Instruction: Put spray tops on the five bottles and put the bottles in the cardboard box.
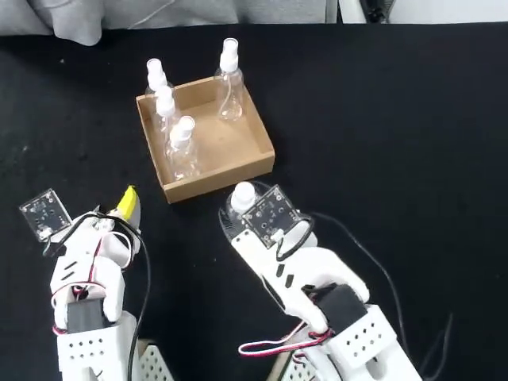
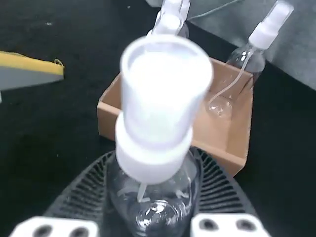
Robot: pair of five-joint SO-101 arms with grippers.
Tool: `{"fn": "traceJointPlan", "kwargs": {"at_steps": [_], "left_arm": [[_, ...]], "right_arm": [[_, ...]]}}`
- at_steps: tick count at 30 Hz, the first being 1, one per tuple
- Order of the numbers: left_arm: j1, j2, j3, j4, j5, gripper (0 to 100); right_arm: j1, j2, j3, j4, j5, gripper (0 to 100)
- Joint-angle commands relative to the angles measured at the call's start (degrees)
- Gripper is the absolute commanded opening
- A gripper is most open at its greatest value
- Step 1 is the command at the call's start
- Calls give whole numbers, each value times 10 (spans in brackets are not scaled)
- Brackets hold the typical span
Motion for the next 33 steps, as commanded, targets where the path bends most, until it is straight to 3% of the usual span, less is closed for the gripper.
{"fn": "traceJointPlan", "kwargs": {"at_steps": [1, 9, 19, 33], "left_arm": [[-6, -8, 15, -12, -2, 227], [-39, -6, 15, -12, -2, 227], [-42, -7, 15, -13, -2, 227], [-43, -6, 15, -12, -2, 227]], "right_arm": [[18, -9, -79, 20, -1, 96], [18, 15, -157, 16, -1, 96], [25, 215, -319, 5, -4, 97], [99, 442, -338, -250, -5, 96]]}}
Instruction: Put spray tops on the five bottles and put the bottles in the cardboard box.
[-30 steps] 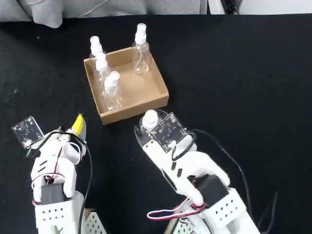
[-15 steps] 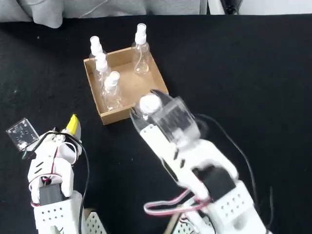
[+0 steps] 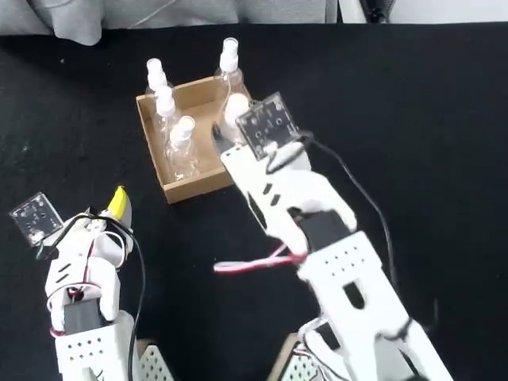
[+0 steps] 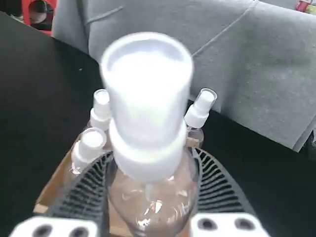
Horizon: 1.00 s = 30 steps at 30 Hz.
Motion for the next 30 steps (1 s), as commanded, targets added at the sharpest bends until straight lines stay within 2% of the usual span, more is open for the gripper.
{"fn": "traceJointPlan", "kwargs": {"at_steps": [1, 7, 15, 26, 30], "left_arm": [[-7, -6, 15, -12, -2, 227], [-7, -6, 15, -12, -2, 227], [-7, -5, 15, -11, -2, 227], [-7, -6, 15, -1, -2, 229], [-7, -6, 15, -1, -2, 229]], "right_arm": [[27, 44, -42, -68, -5, 96], [35, 138, -45, -155, -6, 96], [53, 228, -46, -267, -57, 96], [55, 334, -70, -319, -59, 96], [57, 389, -110, -309, -92, 97]]}}
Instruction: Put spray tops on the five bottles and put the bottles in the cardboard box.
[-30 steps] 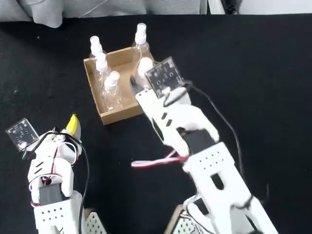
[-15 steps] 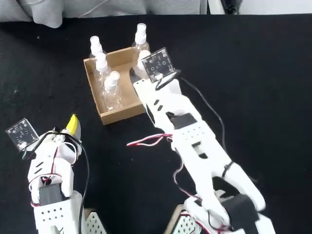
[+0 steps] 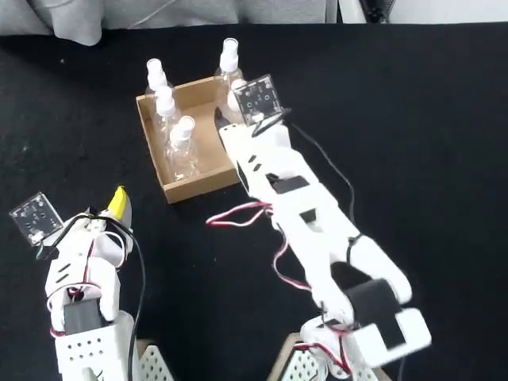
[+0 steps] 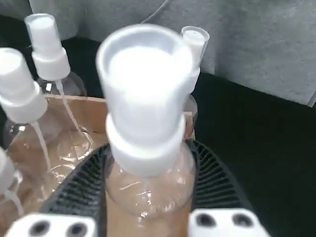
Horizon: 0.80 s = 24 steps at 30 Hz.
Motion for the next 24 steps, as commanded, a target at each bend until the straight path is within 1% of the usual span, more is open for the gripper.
{"fn": "traceJointPlan", "kwargs": {"at_steps": [1, 5, 17, 24], "left_arm": [[-7, -6, 15, -1, -2, 229], [-7, -6, 15, -1, -2, 229], [-7, -6, 15, -1, -2, 229], [-7, -6, 15, -1, -2, 228]], "right_arm": [[13, 23, -66, -8, -19, 97], [13, 55, -80, -9, -18, 98], [13, 70, -77, -8, -23, 99], [13, 109, -91, -8, -18, 99]]}}
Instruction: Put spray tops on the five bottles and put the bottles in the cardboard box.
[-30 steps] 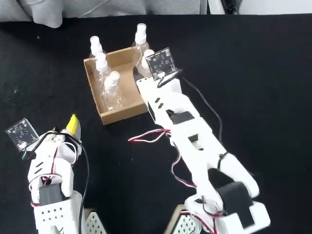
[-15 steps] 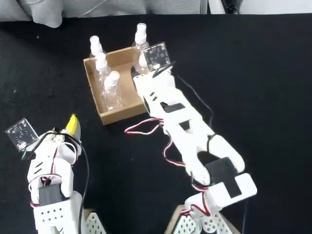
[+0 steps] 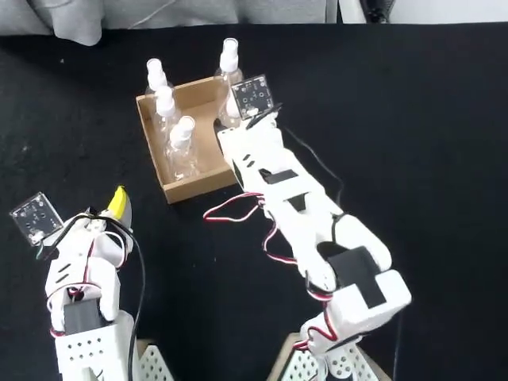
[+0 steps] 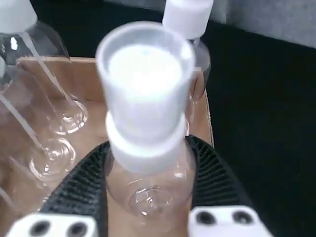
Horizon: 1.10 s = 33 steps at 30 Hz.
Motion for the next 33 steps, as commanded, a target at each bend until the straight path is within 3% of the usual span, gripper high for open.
{"fn": "traceJointPlan", "kwargs": {"at_steps": [1, 13, 21, 28, 33], "left_arm": [[-7, -6, 15, -1, -2, 228], [-7, -6, 15, 0, -2, 228], [-7, -5, 15, 0, -2, 229], [-7, -5, 15, 0, -2, 230], [-7, -5, 15, 0, -2, 230]], "right_arm": [[12, -3, -48, -8, 0, 99], [11, 2, -79, 78, 0, 100], [11, 2, -79, 78, 1, 106], [9, 2, -76, 81, 1, 296], [9, 2, -77, 81, 1, 318]]}}
